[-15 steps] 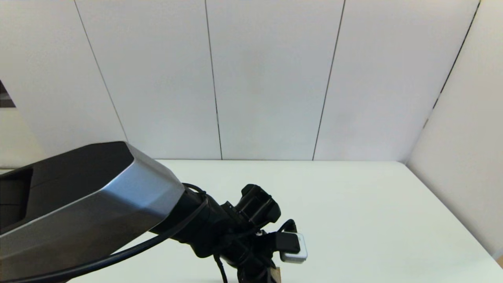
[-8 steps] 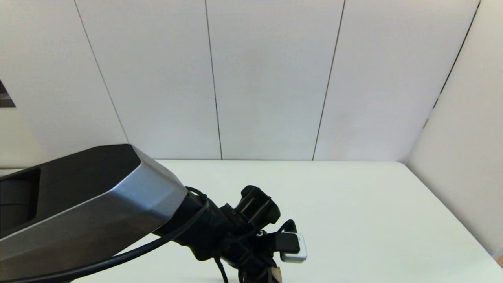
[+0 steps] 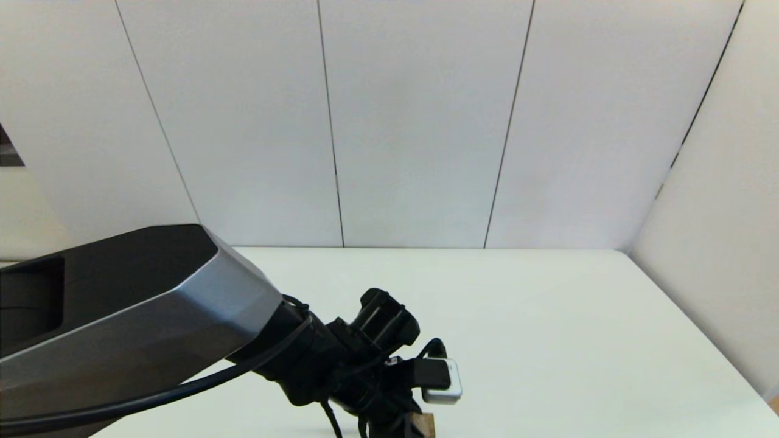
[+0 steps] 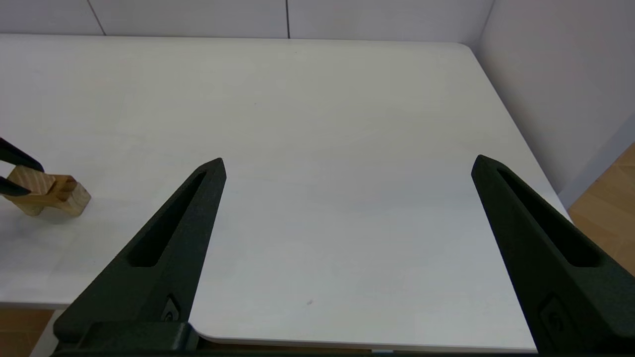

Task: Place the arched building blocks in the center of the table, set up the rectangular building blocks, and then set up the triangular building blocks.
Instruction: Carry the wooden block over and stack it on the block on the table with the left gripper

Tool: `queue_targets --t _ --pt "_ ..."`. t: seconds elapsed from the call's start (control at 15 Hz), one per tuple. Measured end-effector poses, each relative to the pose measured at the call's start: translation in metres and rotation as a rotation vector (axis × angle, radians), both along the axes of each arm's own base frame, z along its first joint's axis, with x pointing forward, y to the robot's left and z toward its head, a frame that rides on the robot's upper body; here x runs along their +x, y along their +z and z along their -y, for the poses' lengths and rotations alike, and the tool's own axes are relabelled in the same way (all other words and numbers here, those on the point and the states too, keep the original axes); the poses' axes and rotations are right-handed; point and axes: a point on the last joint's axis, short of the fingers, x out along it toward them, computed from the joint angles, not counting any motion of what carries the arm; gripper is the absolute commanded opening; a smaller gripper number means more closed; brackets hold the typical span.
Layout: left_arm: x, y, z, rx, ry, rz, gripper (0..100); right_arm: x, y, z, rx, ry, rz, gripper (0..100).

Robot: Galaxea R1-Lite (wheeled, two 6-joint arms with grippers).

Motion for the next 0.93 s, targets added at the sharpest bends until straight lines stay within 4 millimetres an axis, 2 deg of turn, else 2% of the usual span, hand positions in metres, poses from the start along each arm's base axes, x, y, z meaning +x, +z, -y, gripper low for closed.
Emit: queue_targets --t 0.93 --pt "0.0048 -0.0044 0.0036 -0.023 -0.005 0.017 0 0.0 0.0 0.0 0.0 0.0 0.0 100"
